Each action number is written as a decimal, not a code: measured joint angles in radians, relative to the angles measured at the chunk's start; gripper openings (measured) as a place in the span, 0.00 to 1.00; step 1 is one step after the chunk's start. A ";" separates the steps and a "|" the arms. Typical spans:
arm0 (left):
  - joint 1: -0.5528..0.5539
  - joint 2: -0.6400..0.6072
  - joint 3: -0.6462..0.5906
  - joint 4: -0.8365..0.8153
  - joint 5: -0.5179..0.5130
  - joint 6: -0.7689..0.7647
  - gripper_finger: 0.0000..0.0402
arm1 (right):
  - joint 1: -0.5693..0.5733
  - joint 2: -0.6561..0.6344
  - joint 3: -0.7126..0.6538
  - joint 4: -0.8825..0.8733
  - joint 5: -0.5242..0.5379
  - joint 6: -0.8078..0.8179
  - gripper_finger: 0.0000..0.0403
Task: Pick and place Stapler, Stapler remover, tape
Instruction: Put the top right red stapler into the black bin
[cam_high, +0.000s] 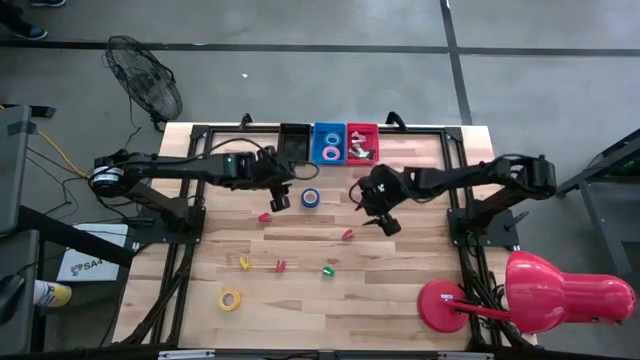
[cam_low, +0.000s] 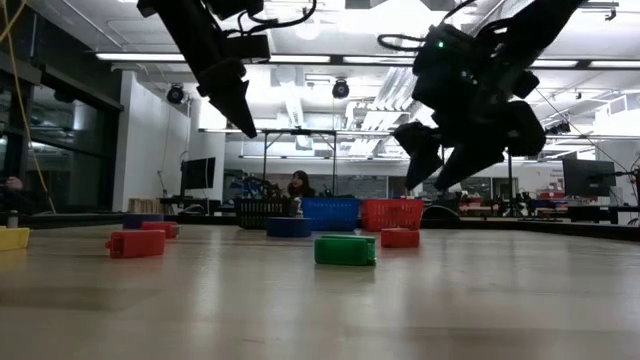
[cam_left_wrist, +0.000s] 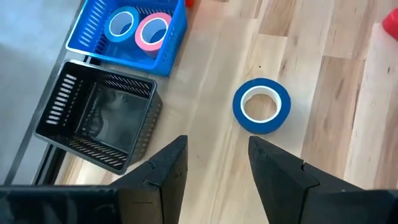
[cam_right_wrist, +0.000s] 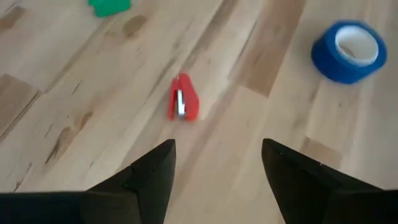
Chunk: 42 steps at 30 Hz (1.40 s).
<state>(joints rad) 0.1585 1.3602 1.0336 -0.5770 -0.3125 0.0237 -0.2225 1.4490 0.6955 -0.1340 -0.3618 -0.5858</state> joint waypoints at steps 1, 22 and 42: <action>-0.004 0.000 0.000 0.000 -0.011 -0.008 0.41 | 0.010 0.000 -0.003 0.033 0.004 0.001 0.57; -0.009 0.001 0.000 -0.005 -0.023 -0.048 0.41 | 0.095 0.175 -0.019 0.275 0.000 0.023 0.57; -0.009 0.001 0.000 -0.008 -0.039 -0.049 0.41 | 0.126 0.270 -0.019 0.282 -0.008 -0.042 0.57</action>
<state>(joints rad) 0.1497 1.3613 1.0340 -0.5854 -0.3515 -0.0250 -0.0966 1.7190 0.6769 0.1477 -0.3698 -0.6277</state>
